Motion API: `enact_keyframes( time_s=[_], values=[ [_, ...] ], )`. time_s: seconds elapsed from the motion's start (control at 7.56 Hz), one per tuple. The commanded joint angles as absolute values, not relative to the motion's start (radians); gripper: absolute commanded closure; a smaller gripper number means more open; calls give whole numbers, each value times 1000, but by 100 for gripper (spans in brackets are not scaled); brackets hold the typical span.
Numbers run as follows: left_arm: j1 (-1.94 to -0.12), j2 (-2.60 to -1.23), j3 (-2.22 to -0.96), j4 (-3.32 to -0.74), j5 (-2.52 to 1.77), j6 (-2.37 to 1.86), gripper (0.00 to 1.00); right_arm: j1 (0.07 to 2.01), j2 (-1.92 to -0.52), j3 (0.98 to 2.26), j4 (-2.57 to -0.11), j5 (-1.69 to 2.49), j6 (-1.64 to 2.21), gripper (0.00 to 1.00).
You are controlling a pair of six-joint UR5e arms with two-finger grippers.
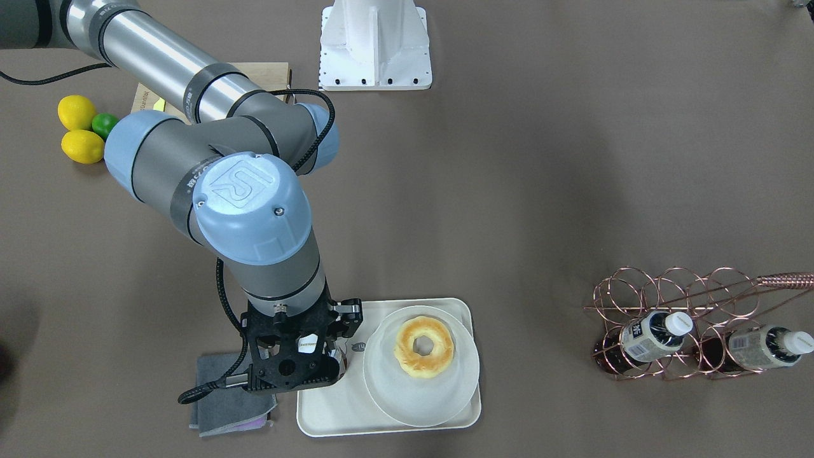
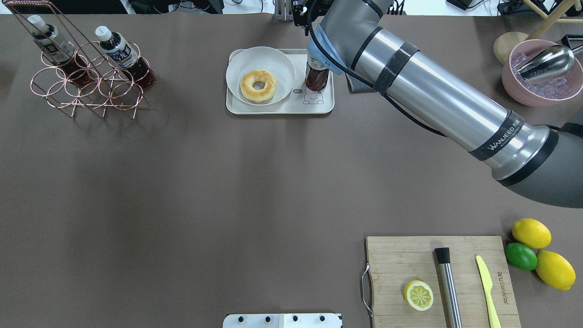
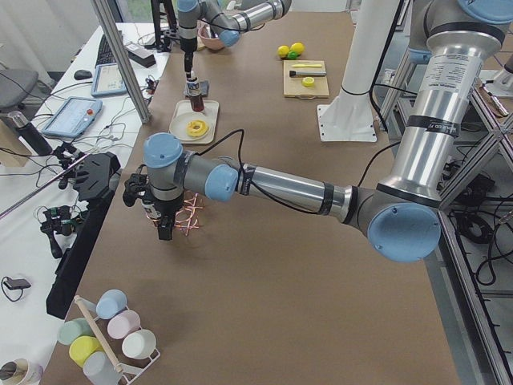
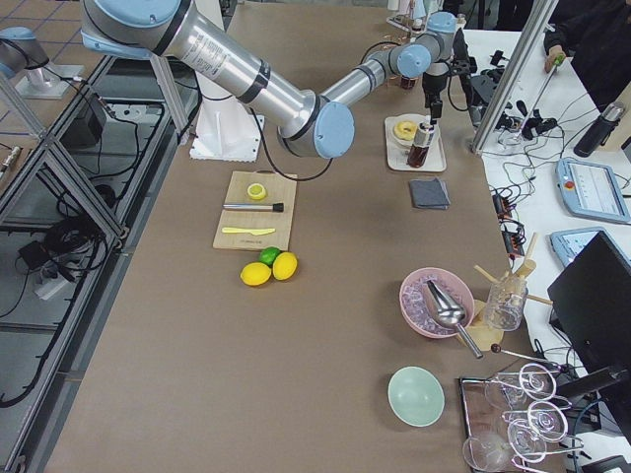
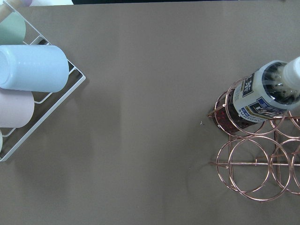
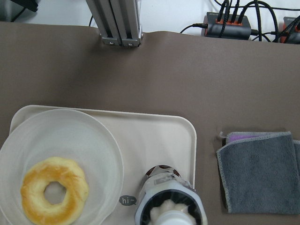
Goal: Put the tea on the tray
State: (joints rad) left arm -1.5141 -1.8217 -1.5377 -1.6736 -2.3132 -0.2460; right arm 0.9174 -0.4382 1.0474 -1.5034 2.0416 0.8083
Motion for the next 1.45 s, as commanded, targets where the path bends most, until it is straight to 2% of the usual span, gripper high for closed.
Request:
enact_keyframes(
  time_s=[0.0, 0.26, 0.53, 0.79, 0.93, 1.32],
  values=[
    [-1514, -1821, -1537, -1672, -2313, -245, 2, 987, -443, 1125, -1584, 2145, 793, 0],
    [-1516, -1819, -1540, -1672, -2315, -244, 2, 1020, -509, 1320, -1781, 2169, 735, 0],
    [-1517, -1809, -1539, -1675, -2315, -235, 2, 1055, -674, 1527, -1993, 2096, 579, 0],
    [-1519, -1792, -1539, -1683, -2316, -235, 2, 1107, -1024, 1730, -1912, 2057, 342, 0],
    [-1519, -1781, -1540, -1684, -2316, -233, 2, 1159, -1140, 1746, -1860, 2072, 254, 0],
    [-1522, -1764, -1539, -1683, -2315, -232, 2, 1395, -1337, 1695, -1855, 2175, -169, 0]
  ],
)
